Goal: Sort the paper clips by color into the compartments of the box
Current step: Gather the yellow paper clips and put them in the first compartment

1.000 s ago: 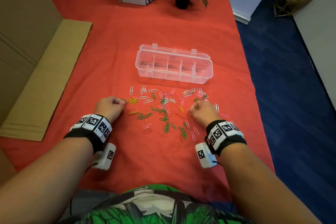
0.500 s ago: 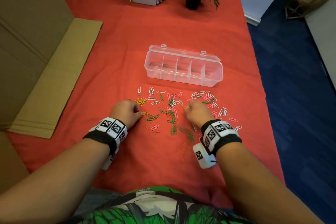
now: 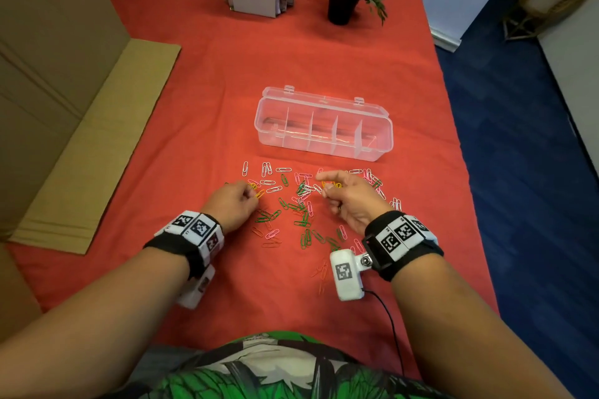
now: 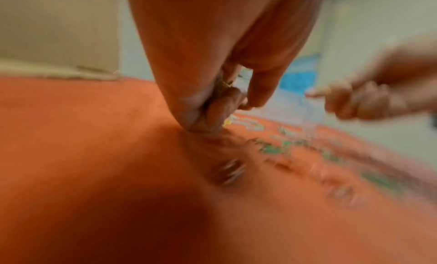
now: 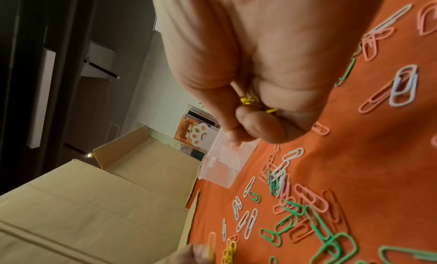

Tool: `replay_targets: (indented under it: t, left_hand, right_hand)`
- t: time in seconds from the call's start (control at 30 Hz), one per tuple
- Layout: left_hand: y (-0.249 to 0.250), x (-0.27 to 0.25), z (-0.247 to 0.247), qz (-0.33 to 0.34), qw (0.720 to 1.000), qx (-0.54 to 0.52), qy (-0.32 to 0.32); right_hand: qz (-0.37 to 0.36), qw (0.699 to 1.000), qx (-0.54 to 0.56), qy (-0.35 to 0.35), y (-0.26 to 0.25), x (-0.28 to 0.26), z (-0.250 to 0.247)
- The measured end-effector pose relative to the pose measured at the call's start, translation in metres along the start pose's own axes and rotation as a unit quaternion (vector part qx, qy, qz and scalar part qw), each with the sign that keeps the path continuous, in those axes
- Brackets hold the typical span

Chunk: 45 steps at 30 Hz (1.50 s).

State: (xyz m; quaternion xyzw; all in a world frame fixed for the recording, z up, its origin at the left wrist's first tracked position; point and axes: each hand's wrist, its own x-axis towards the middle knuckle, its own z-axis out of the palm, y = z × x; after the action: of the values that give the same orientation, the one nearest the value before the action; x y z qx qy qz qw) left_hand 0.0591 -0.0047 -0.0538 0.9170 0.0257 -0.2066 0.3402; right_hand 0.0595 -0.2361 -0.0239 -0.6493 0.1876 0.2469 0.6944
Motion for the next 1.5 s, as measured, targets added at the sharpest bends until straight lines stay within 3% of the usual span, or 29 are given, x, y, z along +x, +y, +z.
replay_targets:
  t: [0.03,0.07,0.13,0.2,0.3,0.43,0.6,0.77,0.93,1.03,1.13,1.3,1.5]
  left_hand:
    - [0.004,0.000,-0.002,-0.042,0.993,-0.108,-0.020]
    - [0.008,-0.001,-0.004,-0.087,0.968,-0.234,-0.033]
    - [0.013,-0.002,-0.012,-0.161,0.880,-0.442,-0.062]
    - [0.019,-0.003,-0.021,-0.176,0.812,-0.546,-0.110]
    - [0.029,0.002,-0.027,-0.191,0.773,-0.589,-0.138]
    - [0.045,0.013,-0.028,-0.186,0.771,-0.583,-0.176]
    - [0.066,0.025,-0.032,-0.163,0.746,-0.613,-0.201]
    - [0.082,0.033,-0.028,-0.164,0.796,-0.557,-0.169]
    - [0.088,0.033,-0.024,-0.150,0.783,-0.577,-0.177]
    - [0.087,0.035,-0.026,-0.125,0.795,-0.568,-0.172]
    - [0.088,0.038,-0.036,-0.109,0.805,-0.562,-0.153]
    - [0.097,0.057,-0.062,-0.116,0.790,-0.594,-0.098]
    - [0.116,0.079,-0.080,-0.121,0.813,-0.569,-0.006]
  right_hand:
    - [0.002,1.000,0.015,0.000,-0.002,0.000,0.001]
    - [0.008,0.999,0.043,-0.001,-0.004,-0.001,0.002]
    - [0.041,0.990,0.133,-0.008,-0.008,-0.002,0.001]
    - [0.078,0.975,0.206,-0.017,-0.012,-0.002,0.000]
    - [0.105,0.968,0.228,-0.015,-0.018,0.000,0.001]
    - [0.106,0.975,0.194,0.017,-0.024,0.006,0.002]
    - [0.072,0.982,0.171,0.039,-0.027,0.006,-0.004]
    - [0.070,0.976,0.207,0.013,-0.031,0.002,-0.017]
    - [0.058,0.950,0.304,-0.041,-0.038,-0.003,-0.024]
    - [0.051,0.946,0.313,-0.066,-0.042,-0.005,-0.023]
    - [0.053,0.946,0.310,-0.074,-0.044,-0.004,-0.022]
    - [0.055,0.949,0.305,-0.066,-0.044,0.001,-0.019]
    - [0.046,0.974,0.222,-0.012,-0.047,0.011,-0.010]
